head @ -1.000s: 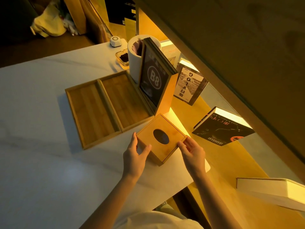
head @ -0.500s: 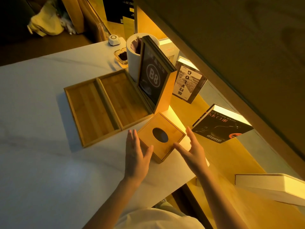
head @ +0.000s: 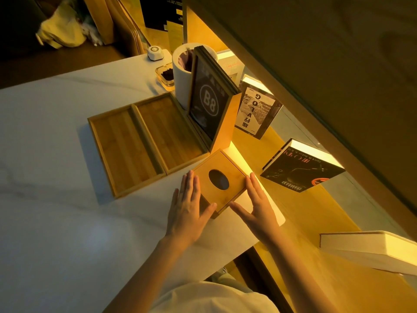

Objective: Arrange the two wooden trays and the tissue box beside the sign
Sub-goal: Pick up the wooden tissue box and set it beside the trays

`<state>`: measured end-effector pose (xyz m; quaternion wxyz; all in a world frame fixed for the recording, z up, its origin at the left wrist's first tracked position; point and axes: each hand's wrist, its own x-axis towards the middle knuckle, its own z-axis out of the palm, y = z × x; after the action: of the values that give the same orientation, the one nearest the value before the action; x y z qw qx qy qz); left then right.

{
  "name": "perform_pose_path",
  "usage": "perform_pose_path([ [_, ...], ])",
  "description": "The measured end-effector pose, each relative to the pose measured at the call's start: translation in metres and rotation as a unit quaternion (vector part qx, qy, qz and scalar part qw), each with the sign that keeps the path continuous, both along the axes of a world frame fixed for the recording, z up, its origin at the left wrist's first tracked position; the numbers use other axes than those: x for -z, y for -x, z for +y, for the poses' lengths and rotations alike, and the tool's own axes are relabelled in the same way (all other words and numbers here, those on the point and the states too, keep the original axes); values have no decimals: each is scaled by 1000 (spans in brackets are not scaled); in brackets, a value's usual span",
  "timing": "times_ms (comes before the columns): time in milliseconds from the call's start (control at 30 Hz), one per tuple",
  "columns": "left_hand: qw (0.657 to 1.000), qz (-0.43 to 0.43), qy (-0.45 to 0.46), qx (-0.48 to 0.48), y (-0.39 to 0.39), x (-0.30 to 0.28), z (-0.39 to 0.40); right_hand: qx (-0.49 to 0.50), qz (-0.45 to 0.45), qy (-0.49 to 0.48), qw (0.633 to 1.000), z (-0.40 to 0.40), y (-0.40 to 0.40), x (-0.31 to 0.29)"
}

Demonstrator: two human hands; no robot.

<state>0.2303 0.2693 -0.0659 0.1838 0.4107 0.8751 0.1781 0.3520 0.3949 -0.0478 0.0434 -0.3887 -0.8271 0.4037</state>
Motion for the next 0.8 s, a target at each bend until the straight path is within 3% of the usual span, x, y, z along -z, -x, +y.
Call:
perform_pose_path([
  [400, 997, -6, 14, 77, 29, -3, -2, 42, -28, -44, 998, -23, 4, 9],
  [600, 997, 25, 13, 73, 22, -7, -1, -20, -111, -185, 976, -28, 5, 7],
  [800, 995, 42, 42, 86, 21, -2, 0, -28, -141, -185, 972, -43, 12, 14],
])
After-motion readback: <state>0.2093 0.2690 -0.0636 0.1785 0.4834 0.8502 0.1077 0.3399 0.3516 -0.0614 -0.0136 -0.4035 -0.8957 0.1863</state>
